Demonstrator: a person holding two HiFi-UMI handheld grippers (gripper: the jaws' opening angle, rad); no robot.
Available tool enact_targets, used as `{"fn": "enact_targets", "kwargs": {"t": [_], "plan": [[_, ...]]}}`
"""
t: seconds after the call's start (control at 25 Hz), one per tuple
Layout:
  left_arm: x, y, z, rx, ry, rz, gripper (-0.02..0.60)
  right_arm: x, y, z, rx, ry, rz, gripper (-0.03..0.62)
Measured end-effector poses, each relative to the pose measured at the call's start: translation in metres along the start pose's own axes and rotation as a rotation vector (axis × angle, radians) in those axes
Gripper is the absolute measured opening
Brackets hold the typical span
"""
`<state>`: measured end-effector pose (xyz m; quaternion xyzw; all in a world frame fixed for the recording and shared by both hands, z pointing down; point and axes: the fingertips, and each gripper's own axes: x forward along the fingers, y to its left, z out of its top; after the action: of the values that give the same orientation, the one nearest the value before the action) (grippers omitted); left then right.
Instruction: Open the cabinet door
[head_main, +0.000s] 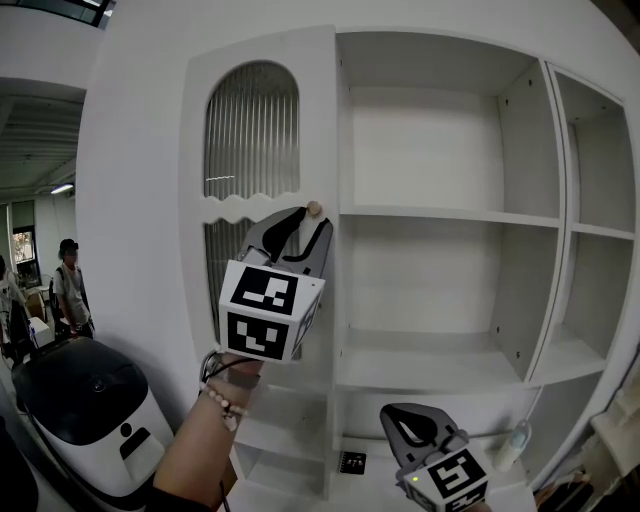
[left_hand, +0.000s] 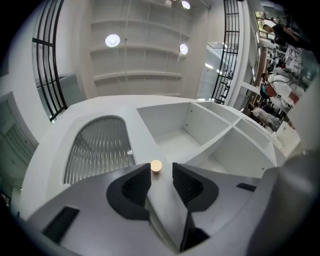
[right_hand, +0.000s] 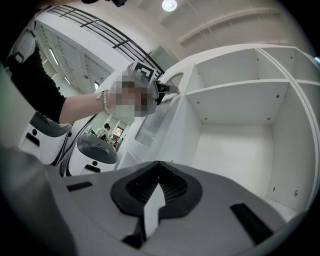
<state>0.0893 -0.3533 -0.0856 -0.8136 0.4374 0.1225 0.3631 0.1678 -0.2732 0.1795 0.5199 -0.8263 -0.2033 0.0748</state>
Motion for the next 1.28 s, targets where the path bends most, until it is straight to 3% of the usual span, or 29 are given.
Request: {"fn": "enact_targets", "kwargs": {"t": [0.16, 0.6, 0.8, 0.96, 1.28], "plan": [[0.006, 0.005, 0.01, 0.015, -0.001, 0.002, 0.147, 0.0, 0.001, 0.0, 0.004, -0.002, 0.004, 0.0], [0.025, 0.01, 0.002, 0.028, 0.047, 0.013, 0.146, 0.0, 0.002, 0.0, 0.011, -0.015, 0.008, 0.0], [0.025, 0.011, 0.001, -0.035, 0.002, -0.019, 0.092, 0.0, 0.004, 0.001, 0.017, -0.045, 0.013, 0.0], [0.026, 0.01, 0.001, -0.013, 0.01, -0.017, 0.092, 0.001, 0.005, 0.003, 0.016, -0.065, 0.013, 0.0], [0.024, 0.011, 0.001, -0.044, 0.021, -0.006, 0.089, 0.005, 0.01, 0.005, 0.015, -0.069, 0.017, 0.0]]}}
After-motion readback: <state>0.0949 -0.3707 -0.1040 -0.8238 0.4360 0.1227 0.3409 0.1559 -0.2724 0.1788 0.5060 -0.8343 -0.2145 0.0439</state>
